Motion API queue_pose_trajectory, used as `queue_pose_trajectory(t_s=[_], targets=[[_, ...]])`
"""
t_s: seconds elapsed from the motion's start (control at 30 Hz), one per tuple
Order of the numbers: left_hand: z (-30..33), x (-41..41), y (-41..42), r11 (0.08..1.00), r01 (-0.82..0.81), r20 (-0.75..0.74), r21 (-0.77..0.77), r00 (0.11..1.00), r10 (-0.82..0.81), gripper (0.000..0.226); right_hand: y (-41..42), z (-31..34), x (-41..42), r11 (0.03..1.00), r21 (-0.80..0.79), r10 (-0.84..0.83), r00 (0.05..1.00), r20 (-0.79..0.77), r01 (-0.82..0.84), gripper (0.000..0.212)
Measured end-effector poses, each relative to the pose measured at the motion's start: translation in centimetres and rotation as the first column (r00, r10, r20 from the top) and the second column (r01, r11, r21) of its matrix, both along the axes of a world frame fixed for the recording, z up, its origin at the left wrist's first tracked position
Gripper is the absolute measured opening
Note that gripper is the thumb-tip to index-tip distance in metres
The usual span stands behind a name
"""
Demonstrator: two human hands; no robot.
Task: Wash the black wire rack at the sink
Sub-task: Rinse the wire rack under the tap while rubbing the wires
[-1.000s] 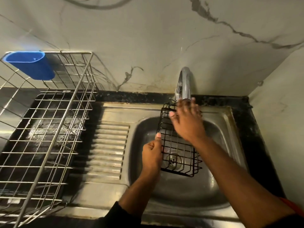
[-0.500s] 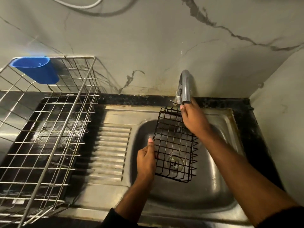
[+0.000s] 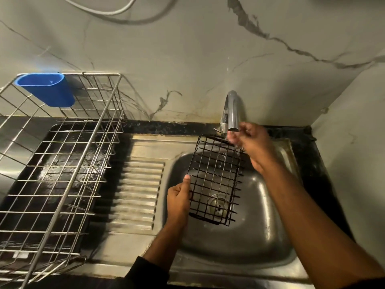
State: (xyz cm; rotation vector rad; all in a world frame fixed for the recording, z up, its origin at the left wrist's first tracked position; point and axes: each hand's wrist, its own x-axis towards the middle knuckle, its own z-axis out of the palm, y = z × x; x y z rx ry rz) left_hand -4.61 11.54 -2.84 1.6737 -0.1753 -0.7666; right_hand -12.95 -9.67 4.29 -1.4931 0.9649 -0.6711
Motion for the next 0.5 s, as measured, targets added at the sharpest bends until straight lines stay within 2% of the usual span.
queue_pose_trajectory(t_s=[0.03, 0.07, 0.1, 0.13, 0.2, 0.3, 0.43, 0.5], targets=[[0.0, 0.0, -0.1, 1.000, 0.000, -0.003, -0.002, 1.000, 0.000, 0.039, -0.4, 0.2, -0.5, 0.988, -0.144, -0.065, 0.996, -0.059, 0.056, 0.012], [0.1, -0.1, -0.2, 1.000, 0.008, 0.004, -0.009, 1.000, -0.008, 0.037, -0.8, 0.4, -1.1, 0.953, -0.301, -0.082, 0.985, -0.151, 0.034, 0.010], [0.0, 0.0, -0.2, 1.000, 0.023, 0.023, -0.020, 0.999, -0.023, 0.037, -1.2, 0.7, -1.7, 0.915, -0.394, -0.039, 0.957, -0.287, -0.081, 0.013], [-0.2, 0.0, -0.3, 0.998, 0.046, 0.046, -0.033, 0.998, -0.044, 0.037, -1.5, 0.9, -2.1, 0.888, -0.393, 0.048, 0.899, -0.436, -0.238, 0.020], [-0.6, 0.0, -0.5, 0.995, 0.080, 0.078, -0.052, 0.994, -0.075, 0.037, -1.5, 1.0, -2.8, 0.865, -0.234, 0.213, 0.746, -0.631, -0.444, 0.038], [-1.0, -0.1, -0.7, 0.989, 0.122, 0.098, -0.080, 0.989, -0.114, 0.039, -1.3, 1.5, -4.0, 0.862, -0.179, 0.255, 0.712, -0.655, -0.473, 0.057], [-1.7, 0.5, -0.9, 0.978, 0.191, 0.175, -0.080, 0.969, -0.175, 0.042, -1.4, 1.9, -5.0, 0.889, -0.174, 0.232, 0.743, -0.628, -0.425, 0.060], [-2.2, 1.3, -1.5, 0.975, 0.221, 0.188, -0.026, 0.959, -0.212, 0.036, -1.0, 1.8, -5.2, 0.900, -0.193, 0.193, 0.754, -0.628, -0.391, 0.068]])
